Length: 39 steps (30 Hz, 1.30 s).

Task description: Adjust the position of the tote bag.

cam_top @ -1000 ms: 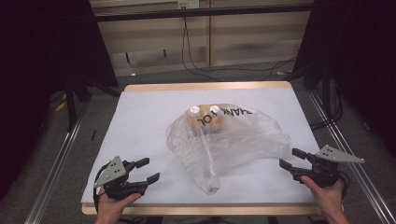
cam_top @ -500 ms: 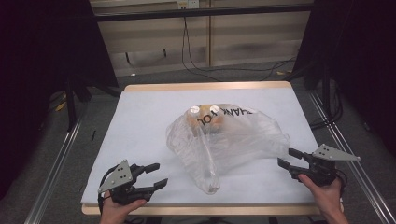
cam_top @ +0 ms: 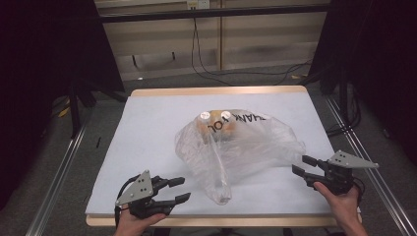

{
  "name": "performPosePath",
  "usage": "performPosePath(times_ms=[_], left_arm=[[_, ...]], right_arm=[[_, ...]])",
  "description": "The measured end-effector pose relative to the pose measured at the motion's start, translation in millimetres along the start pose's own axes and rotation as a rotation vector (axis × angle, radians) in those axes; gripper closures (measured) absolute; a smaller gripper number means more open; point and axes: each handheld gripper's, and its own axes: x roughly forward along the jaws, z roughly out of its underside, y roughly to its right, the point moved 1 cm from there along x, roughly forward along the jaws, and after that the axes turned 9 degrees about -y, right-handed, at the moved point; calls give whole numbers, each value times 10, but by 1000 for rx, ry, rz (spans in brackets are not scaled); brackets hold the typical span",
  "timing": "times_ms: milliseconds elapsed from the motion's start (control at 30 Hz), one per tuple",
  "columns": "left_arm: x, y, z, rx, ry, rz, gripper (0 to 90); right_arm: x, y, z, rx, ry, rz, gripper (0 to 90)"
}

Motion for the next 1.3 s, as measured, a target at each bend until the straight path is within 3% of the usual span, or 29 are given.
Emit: performPosePath(times_ms=[67, 300, 533, 833, 900, 933, 1000, 1300], left_arm=[[37, 22, -29, 14, -1, 12, 534], [161, 109, -112, 41, -4, 57, 555], [307, 204, -275, 78, 14, 122, 556], [508, 329, -414, 129, -4, 187, 558], [558, 351, -432, 150, -17, 188, 542], [568, 371, -437, 140, -22, 172, 526], [603, 378, -426, 142, -17, 189, 516], [713, 387, -342, 149, -55, 186, 516]], right_arm=[[10, 8, -7, -5, -1, -4, 486], [60, -24, -38, -33, -15, -11, 479], [27, 66, -27, -11, -5, 16, 454], [29, 140, 0, 6, -12, 37, 412], [42, 160, 7, 11, -15, 41, 408], [46, 167, 10, 8, -18, 41, 400], [53, 174, 20, 4, -27, 40, 385], [101, 233, 39, -2, -55, 75, 323]])
